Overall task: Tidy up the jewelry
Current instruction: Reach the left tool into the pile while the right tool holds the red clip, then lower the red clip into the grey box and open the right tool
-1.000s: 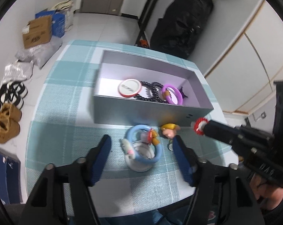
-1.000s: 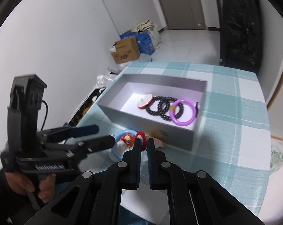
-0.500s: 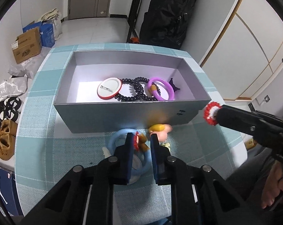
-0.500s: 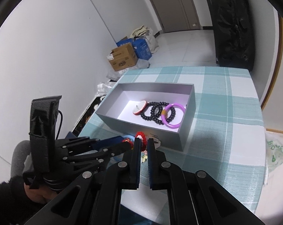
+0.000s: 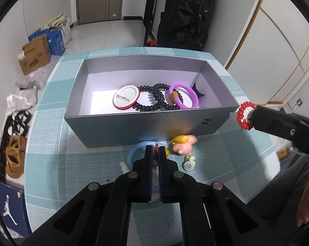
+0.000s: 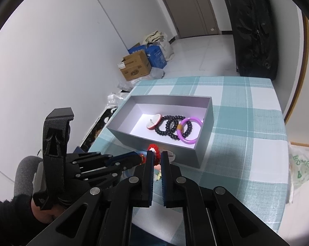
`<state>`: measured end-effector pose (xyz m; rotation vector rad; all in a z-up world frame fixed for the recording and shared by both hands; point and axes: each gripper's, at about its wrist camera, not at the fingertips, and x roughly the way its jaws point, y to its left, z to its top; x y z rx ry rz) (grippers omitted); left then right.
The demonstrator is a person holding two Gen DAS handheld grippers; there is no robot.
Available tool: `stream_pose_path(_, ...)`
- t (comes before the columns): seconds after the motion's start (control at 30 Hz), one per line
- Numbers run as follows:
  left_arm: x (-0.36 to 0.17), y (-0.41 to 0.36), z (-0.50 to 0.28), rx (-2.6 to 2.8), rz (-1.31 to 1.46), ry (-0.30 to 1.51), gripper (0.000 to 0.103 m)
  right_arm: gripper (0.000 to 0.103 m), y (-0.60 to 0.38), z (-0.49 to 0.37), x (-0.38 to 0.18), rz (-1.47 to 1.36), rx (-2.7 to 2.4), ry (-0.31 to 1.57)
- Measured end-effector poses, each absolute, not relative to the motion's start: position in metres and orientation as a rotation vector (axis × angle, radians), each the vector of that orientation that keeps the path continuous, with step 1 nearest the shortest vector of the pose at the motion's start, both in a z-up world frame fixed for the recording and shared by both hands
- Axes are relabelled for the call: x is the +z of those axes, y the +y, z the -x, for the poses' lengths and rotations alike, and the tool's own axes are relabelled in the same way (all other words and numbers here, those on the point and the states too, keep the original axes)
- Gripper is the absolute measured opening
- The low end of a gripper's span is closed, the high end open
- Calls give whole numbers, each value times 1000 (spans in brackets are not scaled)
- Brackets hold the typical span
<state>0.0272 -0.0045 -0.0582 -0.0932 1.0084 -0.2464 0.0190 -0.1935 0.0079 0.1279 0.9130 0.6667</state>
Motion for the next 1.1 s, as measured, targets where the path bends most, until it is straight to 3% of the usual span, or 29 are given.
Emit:
stream_pose_path(0.7, -14, 20, -35, -335, 325, 875, 1, 6, -193, -37, 16, -198, 685, 900)
stream_pose_path(1.1, -9, 20, -66, -342, 387, 885, 1, 6, -185, -68, 14, -249, 701, 926)
